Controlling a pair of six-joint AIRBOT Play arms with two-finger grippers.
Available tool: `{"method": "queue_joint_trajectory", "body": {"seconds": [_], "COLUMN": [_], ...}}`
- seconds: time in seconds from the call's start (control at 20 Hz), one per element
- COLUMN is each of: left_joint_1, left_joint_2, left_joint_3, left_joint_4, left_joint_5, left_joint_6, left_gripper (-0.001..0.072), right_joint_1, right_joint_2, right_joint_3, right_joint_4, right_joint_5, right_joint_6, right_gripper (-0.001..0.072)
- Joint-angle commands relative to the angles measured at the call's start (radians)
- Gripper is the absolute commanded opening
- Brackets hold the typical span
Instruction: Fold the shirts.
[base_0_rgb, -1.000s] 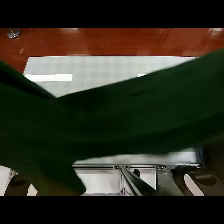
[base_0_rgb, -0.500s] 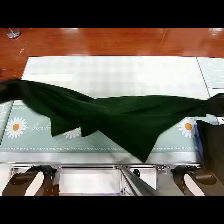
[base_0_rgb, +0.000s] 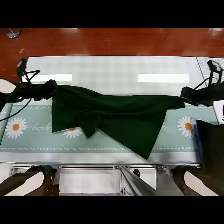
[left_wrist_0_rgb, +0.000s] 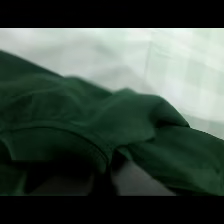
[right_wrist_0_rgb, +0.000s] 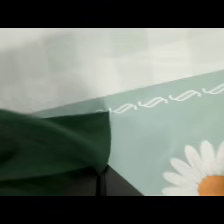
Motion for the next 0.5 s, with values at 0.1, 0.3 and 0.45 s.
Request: {"method": "queue_joint_trajectory", "body": {"seconds": [0.1,0.3,0.45], "left_joint_1": [0.104,0.347,0.478], "left_joint_2": [-0.126,-0.063,0.005], "left_joint_3": [0.189,0.196,-0.042], "left_joint_4": [0.145,0.169,-0.071], "left_joint_5": [-0.235,-0.466,-0.467], "left_joint_6": [0.048,0.183,0.270], "left_gripper": [0.0703,0.0702,0.0702], "right_joint_1": [-0.169,-0.382,-0.462], "right_joint_2": [-0.114,-0.060,-0.007], "right_joint_3": [0.047,0.000,-0.169], "right_joint_4": [0.178,0.079,0.177], "right_joint_5": [0.054,0.201,0.140], "right_joint_6": [-0.118,-0.212,-0.247], "right_gripper": [0.0623,0.0621,0.0620]}}
